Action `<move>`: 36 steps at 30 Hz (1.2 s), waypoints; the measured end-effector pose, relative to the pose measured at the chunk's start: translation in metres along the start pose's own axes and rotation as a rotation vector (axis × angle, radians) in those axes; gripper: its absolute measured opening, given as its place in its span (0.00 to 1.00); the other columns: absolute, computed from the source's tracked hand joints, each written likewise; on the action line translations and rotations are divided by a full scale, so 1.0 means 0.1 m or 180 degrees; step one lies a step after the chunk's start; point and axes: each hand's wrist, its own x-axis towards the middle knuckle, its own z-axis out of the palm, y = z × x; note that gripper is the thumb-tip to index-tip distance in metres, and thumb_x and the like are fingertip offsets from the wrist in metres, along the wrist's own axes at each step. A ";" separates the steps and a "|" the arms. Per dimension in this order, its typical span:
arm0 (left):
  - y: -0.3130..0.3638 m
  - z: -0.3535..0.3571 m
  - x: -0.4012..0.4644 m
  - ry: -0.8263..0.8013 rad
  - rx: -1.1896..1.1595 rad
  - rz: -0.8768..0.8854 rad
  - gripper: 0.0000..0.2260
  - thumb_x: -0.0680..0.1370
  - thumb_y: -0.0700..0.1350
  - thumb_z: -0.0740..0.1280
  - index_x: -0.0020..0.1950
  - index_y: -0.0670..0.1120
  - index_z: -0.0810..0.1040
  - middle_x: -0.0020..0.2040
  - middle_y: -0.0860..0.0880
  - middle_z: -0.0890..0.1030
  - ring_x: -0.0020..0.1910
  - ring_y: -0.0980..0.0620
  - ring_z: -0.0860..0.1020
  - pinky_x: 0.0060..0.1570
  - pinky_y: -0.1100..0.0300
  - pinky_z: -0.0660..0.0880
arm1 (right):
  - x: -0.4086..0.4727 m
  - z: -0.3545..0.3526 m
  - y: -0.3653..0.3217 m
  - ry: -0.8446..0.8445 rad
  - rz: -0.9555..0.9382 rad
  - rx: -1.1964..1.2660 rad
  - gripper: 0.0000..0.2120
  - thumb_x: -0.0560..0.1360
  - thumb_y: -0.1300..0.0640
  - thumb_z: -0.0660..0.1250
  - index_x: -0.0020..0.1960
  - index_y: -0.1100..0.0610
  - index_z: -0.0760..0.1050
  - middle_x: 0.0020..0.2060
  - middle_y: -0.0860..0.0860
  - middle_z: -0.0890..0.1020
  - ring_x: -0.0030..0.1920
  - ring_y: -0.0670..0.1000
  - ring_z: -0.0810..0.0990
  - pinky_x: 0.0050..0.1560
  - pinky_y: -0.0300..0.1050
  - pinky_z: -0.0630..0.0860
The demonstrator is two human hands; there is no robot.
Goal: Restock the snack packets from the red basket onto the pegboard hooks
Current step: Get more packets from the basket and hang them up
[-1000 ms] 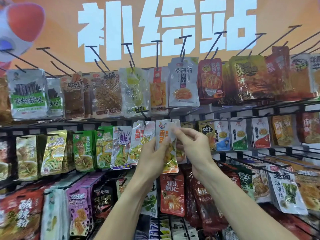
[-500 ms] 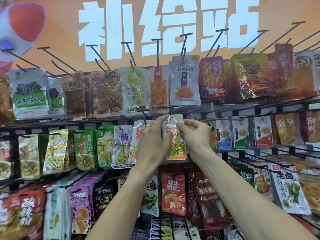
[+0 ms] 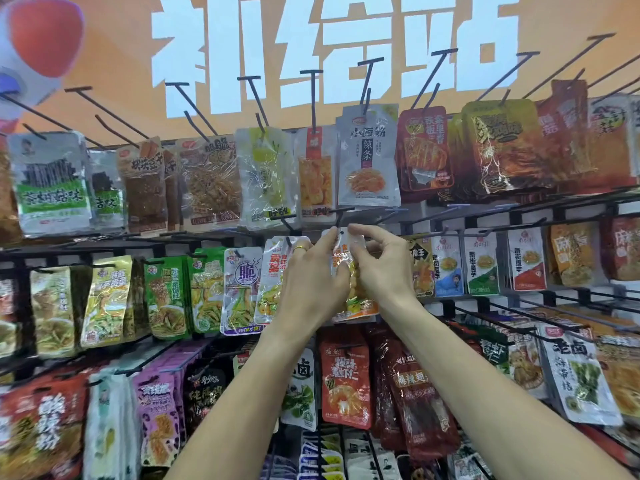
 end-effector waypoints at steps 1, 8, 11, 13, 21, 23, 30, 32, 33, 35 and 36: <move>0.01 0.01 0.00 -0.0042 -0.0005 -0.0005 0.29 0.83 0.49 0.66 0.84 0.54 0.64 0.72 0.37 0.75 0.75 0.40 0.68 0.71 0.48 0.68 | 0.00 0.00 0.01 0.0008 -0.0040 -0.0021 0.09 0.80 0.53 0.71 0.59 0.43 0.84 0.36 0.43 0.83 0.39 0.48 0.81 0.46 0.51 0.81; 0.07 0.03 -0.05 -0.0095 0.0138 0.0039 0.29 0.84 0.47 0.62 0.85 0.54 0.60 0.65 0.41 0.72 0.66 0.38 0.73 0.65 0.47 0.71 | 0.00 -0.03 0.03 0.0135 -0.0141 -0.0280 0.11 0.79 0.56 0.72 0.60 0.46 0.85 0.37 0.44 0.84 0.39 0.45 0.80 0.47 0.43 0.77; 0.07 0.05 -0.02 -0.0153 0.0189 -0.0005 0.29 0.84 0.47 0.61 0.85 0.53 0.59 0.65 0.39 0.72 0.68 0.38 0.72 0.66 0.46 0.71 | 0.01 -0.02 0.01 0.0178 -0.0102 -0.0345 0.11 0.79 0.55 0.72 0.60 0.46 0.85 0.38 0.44 0.85 0.41 0.46 0.82 0.50 0.46 0.80; 0.05 0.08 0.02 -0.0240 0.0254 -0.0045 0.28 0.84 0.48 0.60 0.85 0.52 0.59 0.65 0.37 0.73 0.70 0.38 0.71 0.66 0.45 0.70 | 0.03 0.00 0.00 0.0182 -0.0023 -0.0360 0.10 0.79 0.54 0.71 0.59 0.46 0.85 0.42 0.45 0.86 0.45 0.49 0.84 0.53 0.51 0.82; 0.08 0.17 -0.02 -0.0143 0.1200 0.0075 0.26 0.88 0.51 0.57 0.85 0.49 0.55 0.64 0.38 0.75 0.59 0.35 0.80 0.53 0.48 0.74 | 0.02 0.01 0.11 0.0136 -0.0207 -0.1092 0.08 0.78 0.54 0.72 0.57 0.50 0.83 0.48 0.47 0.84 0.51 0.51 0.82 0.53 0.46 0.77; 0.09 0.20 0.02 -0.0151 0.1538 0.0084 0.25 0.89 0.50 0.55 0.85 0.48 0.54 0.59 0.40 0.79 0.56 0.37 0.82 0.47 0.49 0.74 | 0.01 0.03 0.16 0.0107 -0.0370 -0.1372 0.11 0.78 0.54 0.73 0.60 0.50 0.82 0.52 0.50 0.83 0.53 0.52 0.81 0.53 0.46 0.76; 0.12 0.26 -0.02 -0.0357 0.1924 -0.0027 0.32 0.86 0.37 0.57 0.87 0.45 0.45 0.54 0.40 0.82 0.55 0.36 0.82 0.46 0.47 0.75 | -0.05 0.06 0.20 0.0031 -0.0411 -0.1652 0.10 0.79 0.52 0.72 0.59 0.51 0.81 0.53 0.51 0.80 0.54 0.55 0.80 0.50 0.49 0.74; 0.10 0.28 -0.13 -0.0181 0.1863 0.0034 0.36 0.83 0.34 0.59 0.86 0.45 0.43 0.46 0.41 0.80 0.47 0.37 0.82 0.41 0.49 0.70 | -0.15 -0.05 0.21 0.0007 -0.0487 -0.1593 0.11 0.79 0.51 0.72 0.60 0.51 0.81 0.54 0.51 0.79 0.54 0.53 0.81 0.50 0.48 0.74; 0.08 0.29 -0.21 -0.0045 0.1837 0.0121 0.37 0.82 0.33 0.61 0.86 0.44 0.44 0.40 0.43 0.77 0.40 0.39 0.80 0.37 0.50 0.69 | -0.22 -0.14 0.21 0.0015 -0.0514 -0.1535 0.12 0.79 0.50 0.72 0.61 0.51 0.81 0.54 0.50 0.78 0.53 0.52 0.81 0.50 0.47 0.75; 0.07 0.30 -0.40 0.0245 0.1692 0.0321 0.36 0.83 0.36 0.66 0.86 0.43 0.51 0.33 0.47 0.76 0.29 0.43 0.74 0.29 0.52 0.68 | -0.42 -0.35 0.23 0.0006 -0.0581 -0.1392 0.12 0.79 0.49 0.72 0.61 0.50 0.81 0.53 0.48 0.79 0.50 0.48 0.81 0.51 0.47 0.79; 0.07 0.33 -0.51 0.0383 0.1632 0.0400 0.33 0.84 0.40 0.66 0.86 0.44 0.53 0.30 0.48 0.76 0.26 0.44 0.73 0.27 0.54 0.68 | -0.55 -0.47 0.24 -0.0024 -0.0583 -0.1321 0.12 0.79 0.48 0.72 0.61 0.49 0.81 0.53 0.46 0.79 0.49 0.46 0.81 0.52 0.48 0.81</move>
